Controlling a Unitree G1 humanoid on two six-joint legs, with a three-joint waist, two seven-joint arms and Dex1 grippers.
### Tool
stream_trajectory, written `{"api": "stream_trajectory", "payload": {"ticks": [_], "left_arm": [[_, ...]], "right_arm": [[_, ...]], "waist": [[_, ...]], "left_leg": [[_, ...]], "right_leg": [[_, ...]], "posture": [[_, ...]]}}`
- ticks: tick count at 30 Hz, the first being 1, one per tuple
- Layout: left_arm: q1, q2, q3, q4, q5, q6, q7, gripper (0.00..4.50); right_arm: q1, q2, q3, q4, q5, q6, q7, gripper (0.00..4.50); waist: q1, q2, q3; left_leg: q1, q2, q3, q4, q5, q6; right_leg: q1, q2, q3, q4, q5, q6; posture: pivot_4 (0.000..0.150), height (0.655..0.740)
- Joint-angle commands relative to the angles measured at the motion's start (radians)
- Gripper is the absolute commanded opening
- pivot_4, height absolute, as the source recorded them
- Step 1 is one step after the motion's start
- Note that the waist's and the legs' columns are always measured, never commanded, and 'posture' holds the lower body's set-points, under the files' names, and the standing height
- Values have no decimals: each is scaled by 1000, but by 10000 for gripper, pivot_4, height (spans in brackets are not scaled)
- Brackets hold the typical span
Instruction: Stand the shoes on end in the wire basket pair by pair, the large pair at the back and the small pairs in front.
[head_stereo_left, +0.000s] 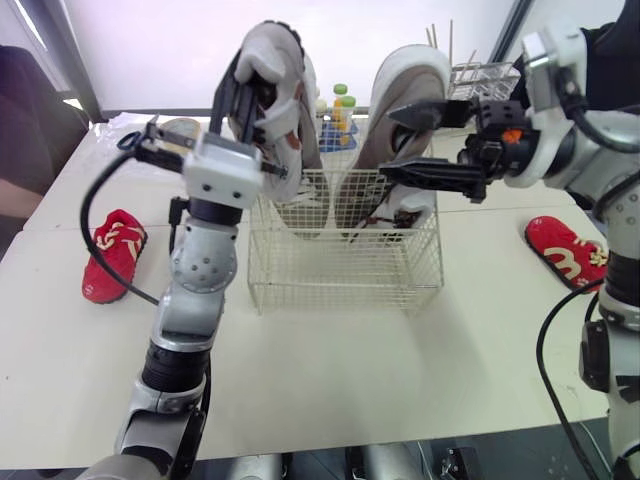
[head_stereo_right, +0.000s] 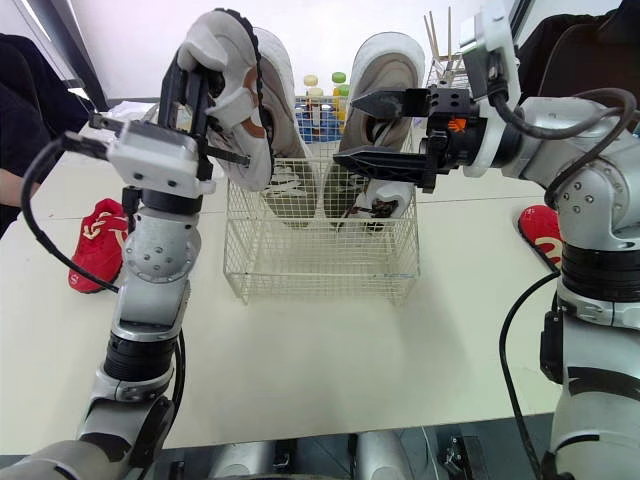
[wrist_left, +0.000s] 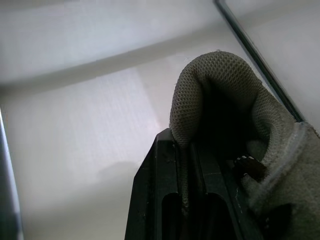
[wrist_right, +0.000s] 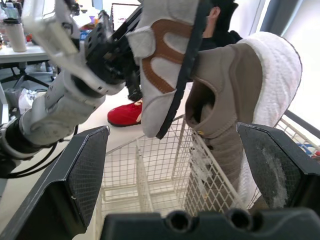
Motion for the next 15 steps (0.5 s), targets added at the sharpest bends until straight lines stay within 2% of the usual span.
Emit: {"api": "stream_trajectory", "payload": {"ticks": [1, 10, 15], "left_arm": [[-24, -25, -29, 94, 48, -95, 33, 584], [26, -130, -64, 187, 89, -203, 88, 584], [68, -173, -72, 132, 99, -189, 90, 584]], "right_arm": [[-5, -18, -23, 6, -16, -27, 14, 45000], [7, -32, -11, -19, -13, 36, 16, 45000], [-5, -31, 9, -6, -29, 28, 46, 45000]], "waist": [[1, 0, 0], [1, 1, -1], [0, 1, -1]], "left_leg": [[0, 0, 0, 0, 0, 0], [-2, 0, 1, -1, -2, 3], [-2, 0, 1, -1, -2, 3]], "right_leg": [[0, 0, 0, 0, 0, 0], [0, -2, -1, -5, 1, 0], [0, -3, -1, -6, 1, 0]], "posture": [[1500, 7400], [1500, 7400], [1500, 7400]]}}
